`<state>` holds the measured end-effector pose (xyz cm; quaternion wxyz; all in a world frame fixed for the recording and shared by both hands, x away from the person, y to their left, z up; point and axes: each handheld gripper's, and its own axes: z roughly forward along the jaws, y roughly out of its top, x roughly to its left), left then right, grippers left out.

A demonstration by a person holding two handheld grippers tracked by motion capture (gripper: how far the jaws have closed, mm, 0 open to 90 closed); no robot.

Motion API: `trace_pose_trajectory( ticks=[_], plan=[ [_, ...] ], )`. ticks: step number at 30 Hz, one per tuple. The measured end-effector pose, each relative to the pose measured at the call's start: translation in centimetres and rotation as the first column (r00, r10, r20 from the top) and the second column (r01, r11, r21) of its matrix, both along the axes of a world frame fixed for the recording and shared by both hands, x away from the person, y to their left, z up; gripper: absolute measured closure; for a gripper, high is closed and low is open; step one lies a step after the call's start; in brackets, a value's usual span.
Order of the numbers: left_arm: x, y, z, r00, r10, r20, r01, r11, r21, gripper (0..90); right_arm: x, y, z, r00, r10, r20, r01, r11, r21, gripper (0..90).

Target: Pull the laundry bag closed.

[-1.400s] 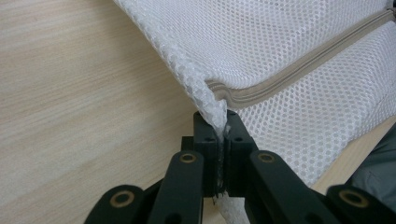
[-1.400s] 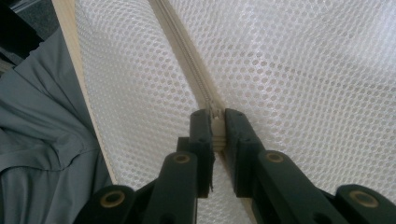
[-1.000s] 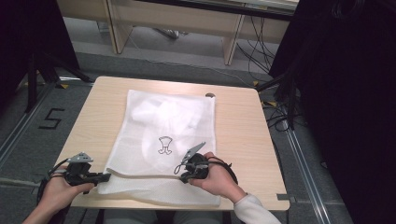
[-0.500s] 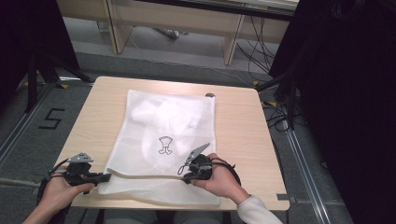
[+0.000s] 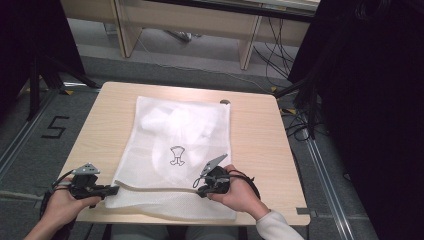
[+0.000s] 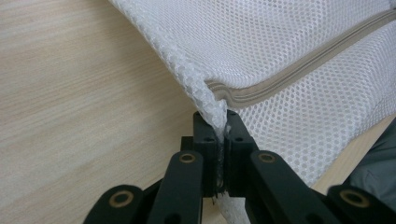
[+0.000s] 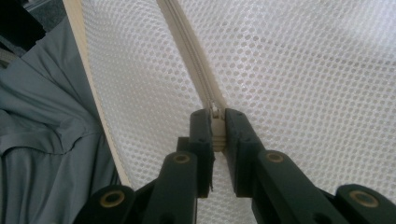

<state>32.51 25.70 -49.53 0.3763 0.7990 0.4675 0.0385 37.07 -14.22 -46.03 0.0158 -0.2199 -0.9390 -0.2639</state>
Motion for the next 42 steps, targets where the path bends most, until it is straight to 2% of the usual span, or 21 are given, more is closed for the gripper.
trace_pose_trajectory(
  ticks=[1,3,4,5,6,8,9,11,12,13,14,33,38,42],
  plan=[
    [-0.1,-0.3,-0.1,0.9996,0.029,0.005,-0.029,0.9992,-0.026,85.8,0.0,-0.1,0.0,1.0000,-0.003,0.003,0.003,1.000,-0.003,82.8],
    [0.0,0.0,0.0,1.0000,0.000,-0.001,0.000,1.0000,0.000,85.7,0.0,-0.2,0.0,1.0000,-0.001,0.005,0.001,1.000,0.000,82.8],
    [-0.1,-0.3,-0.1,0.9995,0.031,0.004,-0.031,0.9992,-0.025,85.8,-0.1,-0.3,0.0,0.9999,-0.010,0.007,0.010,1.000,-0.001,82.8],
    [0.0,-0.1,0.0,0.9999,0.011,0.002,-0.011,0.9999,-0.006,85.8,-0.1,-0.3,0.0,0.9999,-0.010,0.004,0.010,1.000,-0.001,82.7],
    [-0.1,-0.3,-0.1,0.9995,0.031,0.007,-0.031,0.9993,-0.021,85.7,-0.1,-0.4,0.1,1.0000,-0.008,0.001,0.008,1.000,0.001,82.7],
    [0.0,0.0,0.0,1.0000,0.000,-0.002,0.000,1.0000,-0.001,85.8,-0.1,-0.4,0.1,0.9999,-0.012,0.000,0.012,1.000,0.001,82.8],
    [0.0,-0.1,0.0,0.9999,0.013,0.002,-0.013,0.9999,-0.010,85.7,-0.3,-0.5,0.2,0.9993,-0.037,-0.009,0.036,0.999,-0.003,82.8],
    [-0.1,-0.1,-0.1,0.9997,0.016,0.020,-0.015,0.9998,-0.008,85.7,-0.3,-0.6,0.2,0.9996,-0.028,0.000,0.028,1.000,-0.004,82.8],
    [0.0,0.0,0.0,1.0000,-0.001,0.002,0.001,1.0000,0.007,85.7,-0.3,-0.7,0.2,0.9995,-0.033,0.001,0.033,0.999,-0.007,82.7],
    [0.0,0.0,0.0,1.0000,0.004,0.002,-0.004,1.0000,0.005,85.7,-0.3,-0.8,0.2,0.9992,-0.039,-0.004,0.039,0.999,-0.003,82.8],
    [-0.1,-0.3,-0.2,0.9988,0.042,0.023,-0.042,0.9988,-0.025,85.8,-0.4,-0.9,0.2,0.9991,-0.043,-0.003,0.043,0.999,-0.005,82.8],
    [0.0,-0.3,-0.2,0.9990,0.033,0.030,-0.033,0.9993,-0.016,85.8,-0.6,-2.1,0.3,0.9984,-0.055,0.006,0.055,0.998,-0.009,82.8],
    [0.0,-0.3,-0.2,0.9990,0.035,0.027,-0.035,0.9993,-0.013,85.7,-0.6,-2.5,0.2,0.9981,-0.061,-0.003,0.061,0.998,-0.013,82.8],
    [0.0,-0.3,-0.2,0.9992,0.032,0.025,-0.032,0.9995,-0.007,85.8,-0.6,-2.9,0.2,0.9984,-0.056,-0.007,0.056,0.998,0.000,82.7]
  ],
)
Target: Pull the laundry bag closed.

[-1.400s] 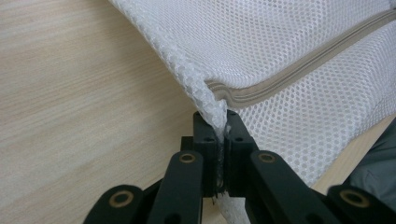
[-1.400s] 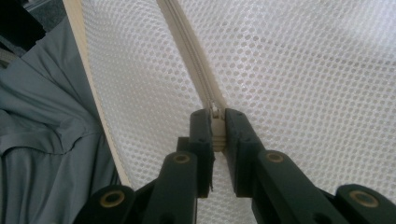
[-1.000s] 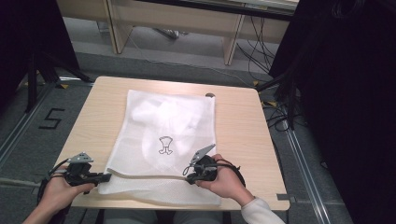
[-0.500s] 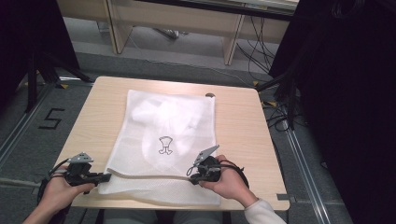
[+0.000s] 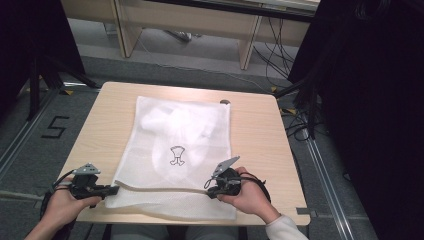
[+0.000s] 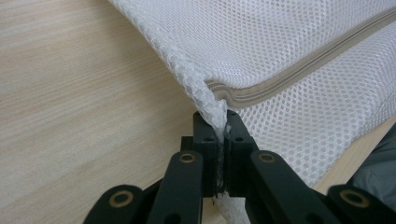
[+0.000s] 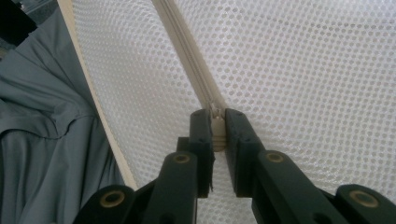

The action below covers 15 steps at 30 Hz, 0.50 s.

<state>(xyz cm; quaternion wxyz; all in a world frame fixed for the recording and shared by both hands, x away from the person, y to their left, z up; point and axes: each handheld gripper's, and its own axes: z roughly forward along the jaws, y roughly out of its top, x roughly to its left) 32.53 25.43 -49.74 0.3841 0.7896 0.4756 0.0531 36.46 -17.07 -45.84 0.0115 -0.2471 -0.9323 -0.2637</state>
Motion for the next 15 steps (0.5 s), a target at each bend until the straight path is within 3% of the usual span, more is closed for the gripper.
trace_pose_trajectory(
  ticks=[5,7,8,10,14,15],
  plan=[
    [0.01,0.01,-0.03,1.0000,0.000,0.000,0.000,1.0000,-0.007,85.7,0.16,-0.37,-0.10,0.9999,0.012,0.008,-0.012,1.000,0.003,82.8],
    [0.07,0.21,0.11,0.9995,-0.026,-0.017,0.026,0.9996,0.013,85.8,0.15,-0.56,-0.09,0.9999,0.009,0.011,-0.009,1.000,0.004,82.7],
    [0.04,0.07,0.05,0.9999,-0.006,-0.013,0.006,1.0000,0.008,85.7,0.06,-0.65,-0.01,1.0000,0.001,0.007,-0.001,1.000,0.001,82.8],
    [0.06,0.16,0.07,0.9996,-0.021,-0.017,0.021,0.9998,0.004,85.7,0.02,-0.80,-0.02,0.9999,-0.004,0.011,0.004,1.000,0.004,82.7],
    [0.05,0.08,0.03,0.9999,-0.004,-0.014,0.004,1.0000,0.007,85.7,0.06,-0.98,0.01,0.9999,0.001,0.010,-0.002,1.000,0.007,82.8],
    [0.06,0.22,0.10,0.9995,-0.023,-0.020,0.023,0.9997,0.010,85.7,0.02,-1.05,0.03,0.9999,-0.006,0.009,0.006,1.000,0.002,82.7]
  ],
)
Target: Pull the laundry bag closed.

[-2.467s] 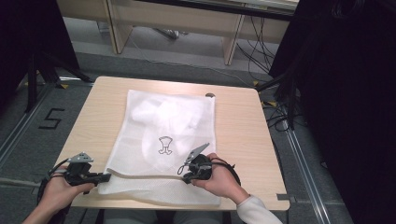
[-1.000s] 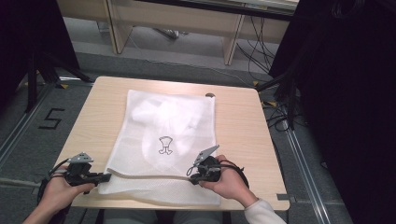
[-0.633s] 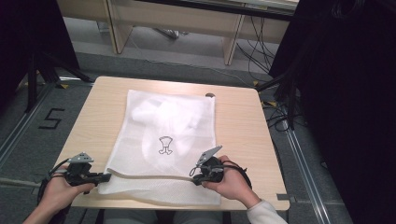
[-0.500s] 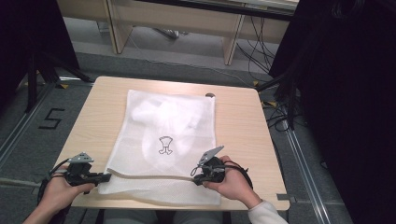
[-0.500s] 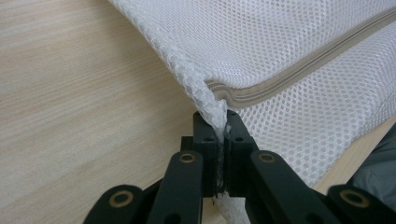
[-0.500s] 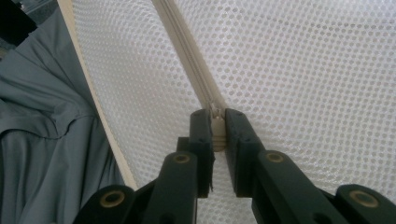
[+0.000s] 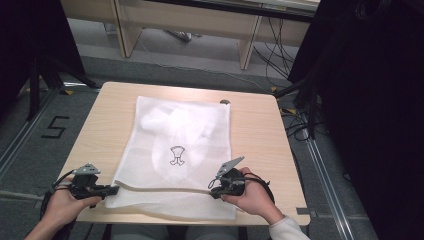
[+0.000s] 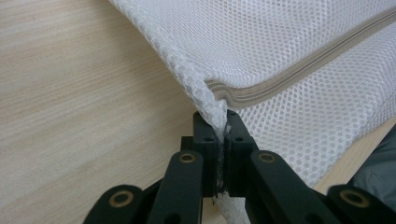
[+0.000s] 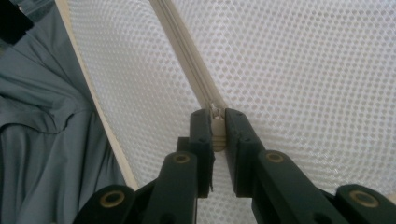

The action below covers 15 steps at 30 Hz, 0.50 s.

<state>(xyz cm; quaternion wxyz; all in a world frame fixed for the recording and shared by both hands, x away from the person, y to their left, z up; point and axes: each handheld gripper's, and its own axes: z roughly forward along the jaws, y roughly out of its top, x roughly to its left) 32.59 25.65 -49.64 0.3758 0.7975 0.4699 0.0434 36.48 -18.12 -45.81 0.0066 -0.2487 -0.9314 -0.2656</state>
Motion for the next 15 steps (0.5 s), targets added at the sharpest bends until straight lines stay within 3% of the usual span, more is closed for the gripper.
trace_pose_trajectory(
  ticks=[3,5,9,10,12,15],
  plan=[
    [0.0,0.1,0.0,0.9999,-0.013,0.000,0.013,0.9998,0.012,85.7,0.0,-0.3,0.0,1.0000,-0.006,-0.002,0.006,1.000,-0.002,82.8],
    [0.0,-0.1,-0.1,0.9999,0.015,0.004,-0.015,0.9999,-0.002,85.7,0.0,-0.4,0.0,1.0000,-0.005,0.003,0.005,1.000,0.005,82.7],
    [0.0,-0.1,0.0,0.9998,0.019,0.004,-0.019,0.9998,-0.009,85.7,0.0,-0.8,0.0,0.9999,-0.013,-0.001,0.013,1.000,0.008,82.7],
    [0.0,0.0,-0.1,0.9998,-0.003,0.022,0.003,1.0000,0.005,85.7,0.0,-0.9,0.0,0.9998,-0.017,-0.007,0.017,1.000,0.007,82.8],
    [0.0,0.1,0.0,1.0000,-0.007,-0.006,0.007,1.0000,0.003,85.7,-0.1,-1.1,0.1,0.9995,-0.033,-0.003,0.033,0.999,0.005,82.7],
    [0.0,0.1,0.0,0.9999,-0.012,0.000,0.012,0.9998,0.013,85.7,0.0,-1.4,0.1,0.9995,-0.031,-0.006,0.031,0.999,0.012,82.7]
  ],
)
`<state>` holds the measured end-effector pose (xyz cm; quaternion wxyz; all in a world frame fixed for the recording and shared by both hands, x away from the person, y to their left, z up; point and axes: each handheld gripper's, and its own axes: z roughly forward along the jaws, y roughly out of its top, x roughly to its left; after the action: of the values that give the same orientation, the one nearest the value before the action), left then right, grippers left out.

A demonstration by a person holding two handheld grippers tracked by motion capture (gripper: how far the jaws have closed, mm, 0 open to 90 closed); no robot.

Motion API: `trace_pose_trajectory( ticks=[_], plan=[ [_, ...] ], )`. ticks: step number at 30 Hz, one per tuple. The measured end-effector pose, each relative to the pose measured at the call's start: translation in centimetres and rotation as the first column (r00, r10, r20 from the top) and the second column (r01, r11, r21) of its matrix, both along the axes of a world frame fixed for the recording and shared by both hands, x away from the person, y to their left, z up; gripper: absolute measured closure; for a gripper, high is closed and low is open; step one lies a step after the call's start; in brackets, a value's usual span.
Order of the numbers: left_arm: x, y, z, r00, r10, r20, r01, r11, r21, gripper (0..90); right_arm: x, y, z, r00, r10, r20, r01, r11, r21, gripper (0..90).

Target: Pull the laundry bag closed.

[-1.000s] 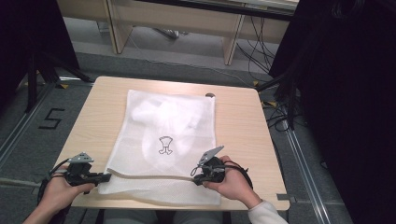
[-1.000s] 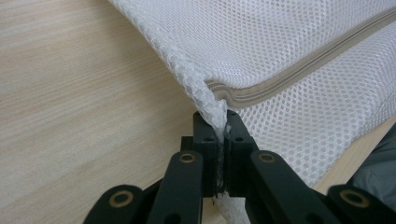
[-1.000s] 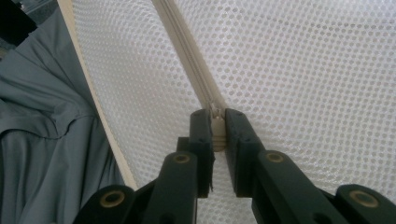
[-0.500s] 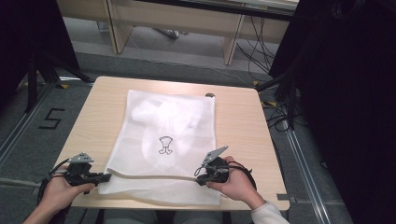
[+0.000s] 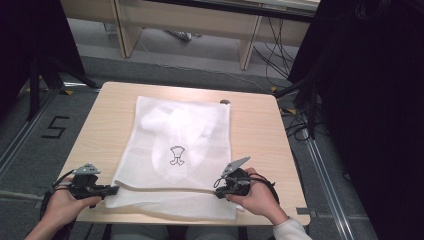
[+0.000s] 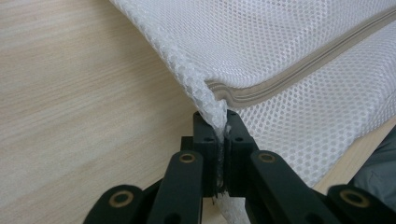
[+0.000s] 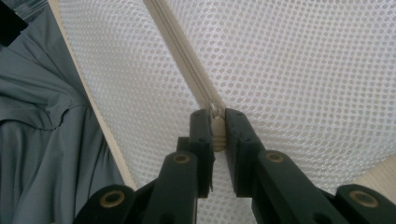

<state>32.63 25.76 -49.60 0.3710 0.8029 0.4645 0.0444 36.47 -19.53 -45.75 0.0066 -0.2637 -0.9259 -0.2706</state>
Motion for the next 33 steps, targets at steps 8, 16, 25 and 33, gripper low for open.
trace_pose_trajectory(
  ticks=[8,16,25,33],
  plan=[
    [0.0,0.0,0.0,1.0000,0.002,0.000,-0.002,1.0000,0.003,85.7,-0.1,-0.7,0.0,0.9999,-0.014,0.004,0.014,1.000,0.002,82.7],
    [0.0,0.0,0.0,1.0000,0.005,0.001,-0.005,1.0000,0.002,85.8,-0.2,-1.6,-0.1,0.9997,-0.026,-0.001,0.026,1.000,-0.002,82.7],
    [-0.1,-0.1,0.0,0.9999,0.012,-0.006,-0.012,0.9999,-0.006,85.7,-0.3,-2.1,0.0,0.9988,-0.048,-0.010,0.048,0.999,-0.004,82.7],
    [0.0,0.0,0.0,1.0000,0.005,-0.002,-0.005,1.0000,0.003,85.7,-0.4,-2.6,-0.1,0.9975,-0.070,-0.012,0.070,0.998,-0.005,82.7]
  ],
)
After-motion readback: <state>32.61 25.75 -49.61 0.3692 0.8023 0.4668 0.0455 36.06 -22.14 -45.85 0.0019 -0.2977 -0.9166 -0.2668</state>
